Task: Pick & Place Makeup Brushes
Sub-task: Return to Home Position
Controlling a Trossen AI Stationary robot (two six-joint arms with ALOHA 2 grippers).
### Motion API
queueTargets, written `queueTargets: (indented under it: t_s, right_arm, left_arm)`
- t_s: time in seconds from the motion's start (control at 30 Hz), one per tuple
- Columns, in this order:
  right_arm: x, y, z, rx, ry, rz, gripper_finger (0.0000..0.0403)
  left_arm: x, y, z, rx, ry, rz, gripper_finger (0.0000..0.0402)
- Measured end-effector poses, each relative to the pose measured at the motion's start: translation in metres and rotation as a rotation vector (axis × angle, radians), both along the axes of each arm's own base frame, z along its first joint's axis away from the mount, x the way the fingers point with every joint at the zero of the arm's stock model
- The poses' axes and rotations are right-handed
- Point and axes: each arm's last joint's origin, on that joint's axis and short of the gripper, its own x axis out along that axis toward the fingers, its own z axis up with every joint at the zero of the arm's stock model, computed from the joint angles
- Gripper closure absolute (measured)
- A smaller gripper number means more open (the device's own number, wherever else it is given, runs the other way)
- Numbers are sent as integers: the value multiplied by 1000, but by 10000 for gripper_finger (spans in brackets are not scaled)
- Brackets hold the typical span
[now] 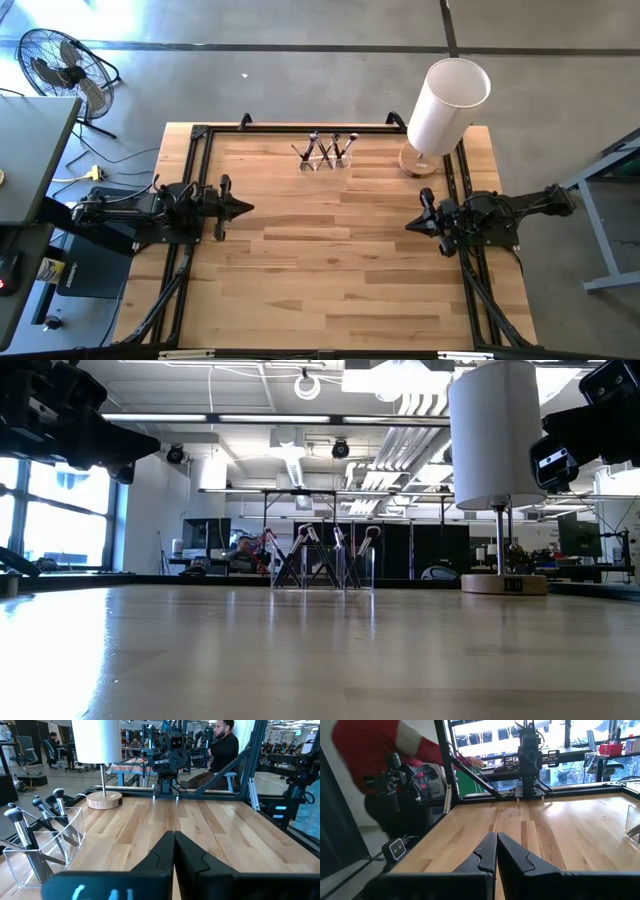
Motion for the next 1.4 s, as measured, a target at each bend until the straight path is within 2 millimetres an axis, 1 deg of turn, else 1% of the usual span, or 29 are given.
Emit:
queueTargets:
  t_s: [0.53,1.4]
  right_arm:
    - [0,0,0,0,0,0,400]
    - [0,0,0,0,1,0,394]
  left_arm:
    - [0,0,0,0,0,0,401]
    - [0,0,0,0,0,0,401]
